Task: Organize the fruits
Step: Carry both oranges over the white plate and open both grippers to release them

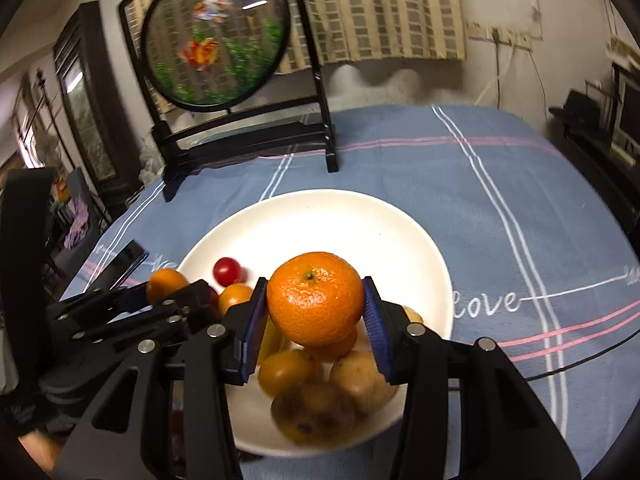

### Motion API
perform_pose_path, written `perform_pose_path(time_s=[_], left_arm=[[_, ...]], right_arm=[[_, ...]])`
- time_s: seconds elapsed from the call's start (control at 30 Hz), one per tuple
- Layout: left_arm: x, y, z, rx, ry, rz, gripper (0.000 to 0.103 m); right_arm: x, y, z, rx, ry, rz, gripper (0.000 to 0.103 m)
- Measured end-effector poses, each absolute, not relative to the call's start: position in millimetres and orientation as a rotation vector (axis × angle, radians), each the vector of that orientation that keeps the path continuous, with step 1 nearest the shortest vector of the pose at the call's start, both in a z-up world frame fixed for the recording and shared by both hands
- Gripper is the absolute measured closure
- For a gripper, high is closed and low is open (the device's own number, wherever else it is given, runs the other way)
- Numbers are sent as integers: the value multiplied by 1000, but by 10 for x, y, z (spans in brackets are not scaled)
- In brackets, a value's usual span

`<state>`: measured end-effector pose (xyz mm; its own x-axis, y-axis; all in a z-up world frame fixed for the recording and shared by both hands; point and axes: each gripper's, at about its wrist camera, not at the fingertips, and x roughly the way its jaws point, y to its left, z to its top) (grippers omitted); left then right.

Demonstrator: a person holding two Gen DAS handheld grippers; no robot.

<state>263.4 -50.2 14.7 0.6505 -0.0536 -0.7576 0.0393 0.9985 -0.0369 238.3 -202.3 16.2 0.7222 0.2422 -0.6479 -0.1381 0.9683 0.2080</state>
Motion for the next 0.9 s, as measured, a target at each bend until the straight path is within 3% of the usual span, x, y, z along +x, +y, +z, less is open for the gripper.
perform_pose_path(time_s=[0.03, 0.07, 0.17, 0.57, 0.9], left_arm=[[2628, -509, 161, -17, 835, -49, 55], [2615, -517, 178, -15, 813, -48, 38], [2549, -473, 257, 22, 725, 10, 23], [2395, -226, 210, -47, 767, 1, 13], [2150, -82, 62, -65, 820, 5, 13]], right_arm=[[2438, -2025, 106, 153, 752, 208, 56], [2475, -2029, 59, 161, 772, 212, 55], [2463, -2097, 71, 188, 744, 203, 35], [2177, -2162, 135, 133, 700, 207, 32], [1871, -2222, 105, 139, 707, 219, 32]])
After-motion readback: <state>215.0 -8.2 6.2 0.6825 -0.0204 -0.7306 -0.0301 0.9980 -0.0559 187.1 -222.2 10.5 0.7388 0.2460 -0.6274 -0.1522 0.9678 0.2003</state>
